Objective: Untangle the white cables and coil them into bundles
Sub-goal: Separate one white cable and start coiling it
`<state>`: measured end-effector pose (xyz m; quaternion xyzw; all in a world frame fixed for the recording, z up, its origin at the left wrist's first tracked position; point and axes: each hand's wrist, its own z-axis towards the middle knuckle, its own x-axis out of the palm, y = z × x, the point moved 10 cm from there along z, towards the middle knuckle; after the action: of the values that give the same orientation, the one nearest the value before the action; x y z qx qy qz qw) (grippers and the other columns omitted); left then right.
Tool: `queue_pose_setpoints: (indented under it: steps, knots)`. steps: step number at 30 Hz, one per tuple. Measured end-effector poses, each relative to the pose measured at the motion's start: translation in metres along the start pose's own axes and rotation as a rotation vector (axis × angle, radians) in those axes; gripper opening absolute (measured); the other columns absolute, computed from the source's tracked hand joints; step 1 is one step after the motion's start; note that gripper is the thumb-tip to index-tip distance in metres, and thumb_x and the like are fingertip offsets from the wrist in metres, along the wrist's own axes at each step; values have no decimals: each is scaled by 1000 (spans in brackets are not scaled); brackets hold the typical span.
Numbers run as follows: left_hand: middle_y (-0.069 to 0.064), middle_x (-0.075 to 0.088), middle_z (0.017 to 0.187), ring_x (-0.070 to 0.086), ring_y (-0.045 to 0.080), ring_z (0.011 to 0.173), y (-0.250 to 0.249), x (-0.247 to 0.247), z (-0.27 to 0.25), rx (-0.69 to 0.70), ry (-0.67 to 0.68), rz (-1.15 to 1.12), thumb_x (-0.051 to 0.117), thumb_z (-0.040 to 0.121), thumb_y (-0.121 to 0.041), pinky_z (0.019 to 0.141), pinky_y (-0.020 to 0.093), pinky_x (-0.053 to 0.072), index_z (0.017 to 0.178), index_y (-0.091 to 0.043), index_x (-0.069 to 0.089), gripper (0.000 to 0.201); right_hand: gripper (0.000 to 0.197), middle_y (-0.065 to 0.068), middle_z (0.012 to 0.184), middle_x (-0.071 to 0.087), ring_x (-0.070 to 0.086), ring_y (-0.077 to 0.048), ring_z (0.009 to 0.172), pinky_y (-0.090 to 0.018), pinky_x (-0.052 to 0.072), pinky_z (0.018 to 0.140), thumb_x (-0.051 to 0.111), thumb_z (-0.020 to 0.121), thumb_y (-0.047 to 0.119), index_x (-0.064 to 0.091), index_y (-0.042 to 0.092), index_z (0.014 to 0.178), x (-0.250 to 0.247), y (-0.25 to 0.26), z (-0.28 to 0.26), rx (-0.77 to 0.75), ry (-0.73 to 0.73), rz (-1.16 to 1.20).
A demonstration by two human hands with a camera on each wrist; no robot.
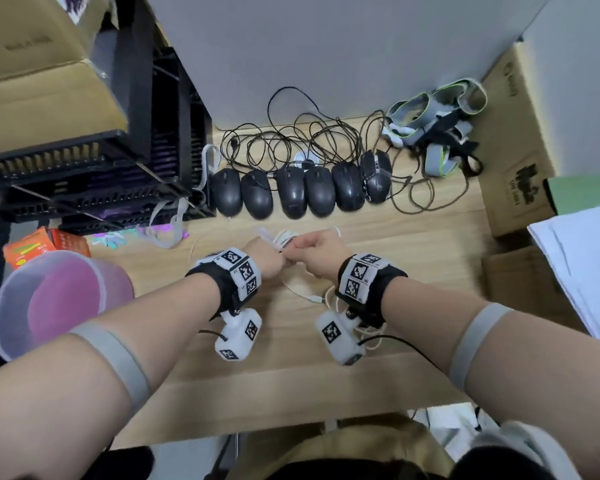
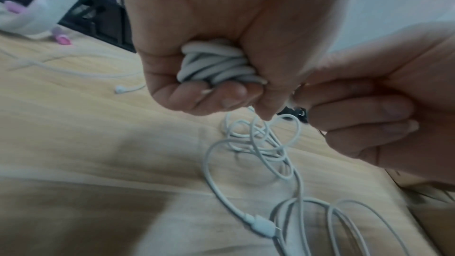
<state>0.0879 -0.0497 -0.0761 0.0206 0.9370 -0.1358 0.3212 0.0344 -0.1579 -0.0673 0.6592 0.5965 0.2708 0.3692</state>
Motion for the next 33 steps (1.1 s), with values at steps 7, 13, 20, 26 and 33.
queue_pose_setpoints:
  steps: [7,13,20,26,33]
  knots:
    - [4,50,53,46,20,49,-33,-10,-8,73,-66,-249,63,91,-17,49,27,38,61,-10,49,34,23,0,45,44,36,-11,34,-19,28,39,72,79,20,57,12,64,-39,-28,-18,164,-20,-78]
    - [-3,48,42,40,13,38,-65,9,-25,302,181,-235,75,82,-14,43,21,32,60,-12,53,31,10,-6,61,56,54,-14,46,-26,46,48,62,90,20,62,10,88,-48,-45,-27,192,-25,66]
    - [-3,24,45,23,14,35,-70,22,-35,127,344,-672,25,82,-89,43,22,19,49,-21,30,75,5,-7,66,59,56,-3,42,-17,45,44,62,90,14,62,9,88,-52,-47,-33,74,-24,39]
    - [-3,22,39,22,12,30,-73,44,-41,106,517,-666,0,81,-88,38,16,18,47,-19,28,82,9,-10,82,67,65,-11,67,-22,52,55,61,86,5,67,10,91,-56,-44,-36,72,42,214]
    - [-3,23,39,23,11,29,-76,55,-53,82,670,-630,2,77,-90,37,14,21,46,-19,28,82,29,-5,91,69,64,-14,81,-27,53,72,47,95,-1,68,18,100,-39,-16,-31,17,222,545]
